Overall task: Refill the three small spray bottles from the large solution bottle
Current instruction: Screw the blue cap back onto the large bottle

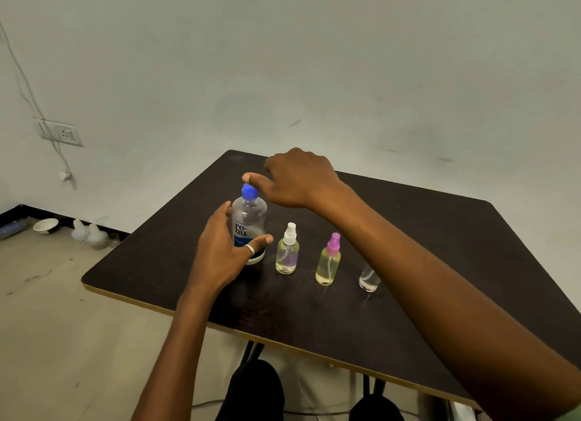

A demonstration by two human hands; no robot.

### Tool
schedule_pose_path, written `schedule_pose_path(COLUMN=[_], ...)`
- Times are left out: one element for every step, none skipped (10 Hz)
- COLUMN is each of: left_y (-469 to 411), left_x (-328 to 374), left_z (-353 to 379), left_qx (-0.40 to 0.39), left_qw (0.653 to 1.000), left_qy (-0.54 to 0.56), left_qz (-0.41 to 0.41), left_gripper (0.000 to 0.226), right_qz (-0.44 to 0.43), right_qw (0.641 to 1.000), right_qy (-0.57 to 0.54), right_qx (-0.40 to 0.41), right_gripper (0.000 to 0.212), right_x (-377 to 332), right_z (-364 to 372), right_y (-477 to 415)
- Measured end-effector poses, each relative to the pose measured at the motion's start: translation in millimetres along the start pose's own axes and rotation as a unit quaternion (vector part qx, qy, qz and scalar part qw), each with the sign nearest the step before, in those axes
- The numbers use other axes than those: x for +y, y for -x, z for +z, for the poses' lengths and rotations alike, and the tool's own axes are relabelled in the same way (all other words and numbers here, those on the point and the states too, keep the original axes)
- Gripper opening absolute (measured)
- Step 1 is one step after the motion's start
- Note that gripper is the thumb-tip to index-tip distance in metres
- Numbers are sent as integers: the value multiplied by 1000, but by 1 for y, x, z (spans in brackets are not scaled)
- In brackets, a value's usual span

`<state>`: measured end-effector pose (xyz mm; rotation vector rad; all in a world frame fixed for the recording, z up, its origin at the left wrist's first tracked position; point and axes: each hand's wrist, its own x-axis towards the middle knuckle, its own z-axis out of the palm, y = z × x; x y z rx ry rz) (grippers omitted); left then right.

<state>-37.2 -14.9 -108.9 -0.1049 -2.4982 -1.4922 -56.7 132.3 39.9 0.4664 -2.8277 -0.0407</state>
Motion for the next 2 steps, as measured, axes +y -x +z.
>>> schedule_pose_path(left_y=[6,12], left_x=[17,28], left_z=[-5,-6], left_qx=[16,43], left_qw=[999,996], left_qy=[-43,-65], left_qz=[11,39], left_gripper=[113,111], right_qz=[37,60], right_qw=[998,994], right_qy=[-43,-86], right_qx=[36,42], right_gripper=[63,65], right_x=[33,55], right_z=[2,10], right_y=[29,59])
